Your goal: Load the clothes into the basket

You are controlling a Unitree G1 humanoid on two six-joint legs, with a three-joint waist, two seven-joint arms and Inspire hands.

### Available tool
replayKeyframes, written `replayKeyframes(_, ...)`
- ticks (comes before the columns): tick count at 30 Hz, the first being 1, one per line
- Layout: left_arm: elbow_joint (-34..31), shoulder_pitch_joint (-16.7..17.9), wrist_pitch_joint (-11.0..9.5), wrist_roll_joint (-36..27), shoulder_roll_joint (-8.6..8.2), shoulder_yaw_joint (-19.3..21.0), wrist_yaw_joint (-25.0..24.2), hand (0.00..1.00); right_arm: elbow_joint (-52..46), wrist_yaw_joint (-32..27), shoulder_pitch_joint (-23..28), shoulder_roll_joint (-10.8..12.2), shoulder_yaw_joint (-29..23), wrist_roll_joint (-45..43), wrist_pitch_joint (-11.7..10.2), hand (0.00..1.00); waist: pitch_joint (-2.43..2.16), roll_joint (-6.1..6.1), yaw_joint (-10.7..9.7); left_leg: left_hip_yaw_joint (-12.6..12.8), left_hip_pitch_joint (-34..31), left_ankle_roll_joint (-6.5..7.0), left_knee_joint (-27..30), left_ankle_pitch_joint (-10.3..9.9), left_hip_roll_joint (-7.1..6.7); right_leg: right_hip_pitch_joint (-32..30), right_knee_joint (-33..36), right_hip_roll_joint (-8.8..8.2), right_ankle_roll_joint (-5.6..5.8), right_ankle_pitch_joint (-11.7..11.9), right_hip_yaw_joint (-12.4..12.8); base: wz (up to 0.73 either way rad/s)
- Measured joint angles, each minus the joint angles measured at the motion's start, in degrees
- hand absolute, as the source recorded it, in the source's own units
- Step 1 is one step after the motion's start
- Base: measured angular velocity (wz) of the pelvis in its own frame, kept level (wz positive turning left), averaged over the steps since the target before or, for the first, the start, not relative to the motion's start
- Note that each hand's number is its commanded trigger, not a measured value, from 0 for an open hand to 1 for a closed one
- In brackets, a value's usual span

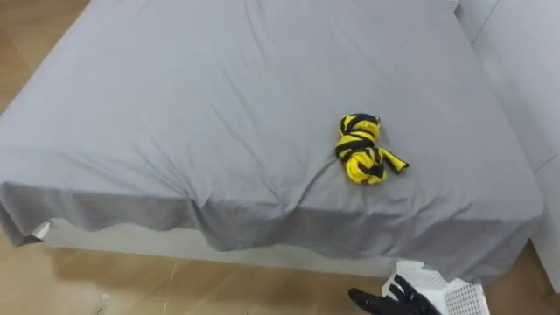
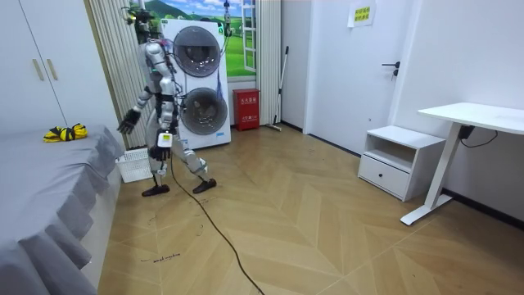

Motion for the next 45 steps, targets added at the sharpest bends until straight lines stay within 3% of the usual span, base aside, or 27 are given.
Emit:
replayKeyframes(1,-0.1,0.6,0.0,-0.1,0.04,1.5,0.0,0.0,-2.4,-0.3,0.3,0.0,-0.1,0.2,0.0,0.0,0.02,-0.05,-0.7,0.4,0.0,-2.1,4.3,1.3,0.39,1.5,2.5,-0.2,-0.29,-3.2,-1.3,0.13)
replayKeyframes(2,0.0,1.0,-0.1,-0.4,0.08,2.1,0.1,0.0,-3.4,-0.3,0.5,0.0,-0.1,0.4,0.0,0.0,0.1,-0.13,-1.0,0.6,-0.2,-3.11,7.5,2.2,0.92,2.9,2.9,-0.1,-0.45,-4.3,-1.9,0.0)
replayKeyframes(3,-0.1,2.2,-0.4,-0.7,0.51,3.0,0.3,0.0,-4.6,-0.3,0.7,0.0,0.2,1.1,0.0,0.0,0.15,-0.66,-1.0,1.3,-1.4,-4.27,15.5,5.5,1.89,6.9,1.6,0.29,-0.72,-6.4,-2.9,-0.14)
replayKeyframes(4,-0.3,3.3,-0.5,-0.7,0.94,3.2,0.3,0.0,-6.7,-0.2,1.4,-0.1,0.2,1.3,0.1,0.0,0.16,-0.92,-1.5,1.4,-3.5,-4.14,24.0,10.5,2.95,11.7,-1.8,0.99,-0.56,-7.8,-3.0,-0.18)
replayKeyframes(5,-0.4,3.7,-0.7,-0.8,0.99,3.3,0.3,0.0,-7.7,-0.2,1.5,-0.1,0.2,1.7,0.0,0.0,0.21,-1.07,-1.8,1.2,-4.6,-3.75,27.7,11.8,3.64,13.7,-3.4,1.3,-0.47,-8.3,-2.5,-0.04)
replayKeyframes(6,-1.3,3.8,-0.9,-0.9,1.21,3.6,0.4,0.0,-8.4,-0.9,1.2,-0.4,0.2,2.5,-0.9,0.0,0.65,-1.83,-2.1,1.3,-7.4,-2.44,32.4,10.7,4.23,16.5,-5.4,1.39,-0.48,-8.7,-2.1,0.06)
replayKeyframes(7,-2.7,3.8,-1.5,-2.0,1.4,3.8,0.6,0.0,-8.4,-1.4,1.0,-0.8,0.0,2.8,-1.2,0.0,0.78,-2.71,-2.7,1.8,-10.6,-1.53,33.5,8.4,4.34,18.8,-7.3,1.4,-0.33,-8.8,-0.9,0.0)
replayKeyframes(10,-4.3,3.9,-2.5,-4.4,1.09,4.3,0.8,0.0,-8.7,-2.5,1.2,-1.1,-0.1,3.4,-1.1,0.0,0.7,-3.9,-1.5,2.0,-18.2,-1.66,28.3,3.0,3.49,22.3,-10.0,1.42,0.0,-8.9,2.4,-0.44)
replayKeyframes(12,-5.0,3.8,-2.7,-5.5,0.87,4.5,0.8,0.0,-8.8,-3.9,1.2,-1.2,-0.3,3.2,-0.9,0.0,0.58,-4.0,-0.9,0.8,-21.8,-1.35,21.1,2.5,2.45,22.9,-10.7,1.41,0.44,-9.2,4.9,-0.72)
replayKeyframes(13,-4.9,3.8,-3.1,-5.6,0.51,5.1,0.8,0.0,-8.8,-4.5,1.2,-1.3,-0.8,2.6,-0.8,0.0,0.29,-3.78,-0.3,0.7,-23.3,-1.72,14.7,3.3,2.3,23.0,-10.6,1.43,0.83,-9.4,6.3,-0.77)
replayKeyframes(14,-4.7,3.8,-3.2,-5.8,0.44,5.4,0.8,0.0,-9.0,-4.7,1.3,-1.3,-1.1,2.4,-0.7,0.0,0.17,-3.71,-0.3,1.0,-24.0,-0.14,13.3,5.6,2.23,23.2,-10.6,1.34,1.08,-9.6,7.0,-0.67)
replayKeyframes(15,-4.3,4.0,-3.3,-5.8,0.49,5.5,0.8,0.0,-9.3,-5.3,1.7,-1.5,-1.3,2.0,-0.6,0.0,-0.61,-3.81,-0.4,0.9,-23.0,1.1,11.3,7.3,1.73,23.2,-10.4,0.87,1.71,-9.9,8.3,-0.42)
replayKeyframes(18,-3.8,4.1,-3.2,-5.6,0.49,5.0,0.3,0.0,-10.6,-5.7,2.0,-2.4,-2.2,0.9,-0.6,0.0,-0.46,-4.08,-1.4,2.4,-19.4,2.11,6.7,8.4,-0.09,23.3,-10.4,-0.54,2.57,-10.1,9.0,-0.26)
replayKeyframes(22,-2.2,4.1,-2.8,-5.6,0.83,4.4,0.2,0.0,-11.1,-5.5,1.6,-2.8,-2.2,-0.2,-1.2,0.0,-0.38,-4.13,-1.4,3.1,-17.4,2.23,3.3,8.7,-0.94,23.5,-10.5,-1.1,2.92,-10.3,9.7,-0.09)
replayKeyframes(27,-0.7,2.2,-2.2,-5.0,1.07,4.5,-0.8,0.0,-11.2,-5.4,-2.3,-2.9,-2.0,-4.8,-1.7,0.0,0.26,-3.93,-0.8,3.1,-18.6,2.56,1.3,9.8,-1.79,21.7,-10.5,-1.89,3.46,-10.6,8.9,0.02)
replayKeyframes(36,2.7,-4.0,1.1,-5.0,2.08,3.6,-1.0,0.0,-3.6,-4.5,-13.5,-4.6,2.8,-9.5,-2.2,0.0,0.78,-4.08,1.7,0.3,-26.1,3.03,1.4,12.2,-2.74,15.2,-9.5,-2.9,3.5,-10.6,5.0,0.2)
replayKeyframes(45,3.4,-6.1,1.7,-5.3,2.64,3.0,-2.1,0.0,-2.9,-0.8,-15.6,-4.5,6.1,-14.7,-1.7,0.0,1.22,-4.94,3.5,-1.2,-30.1,3.53,1.6,13.4,-3.43,11.9,-9.4,-3.5,3.65,-10.5,3.4,0.11)
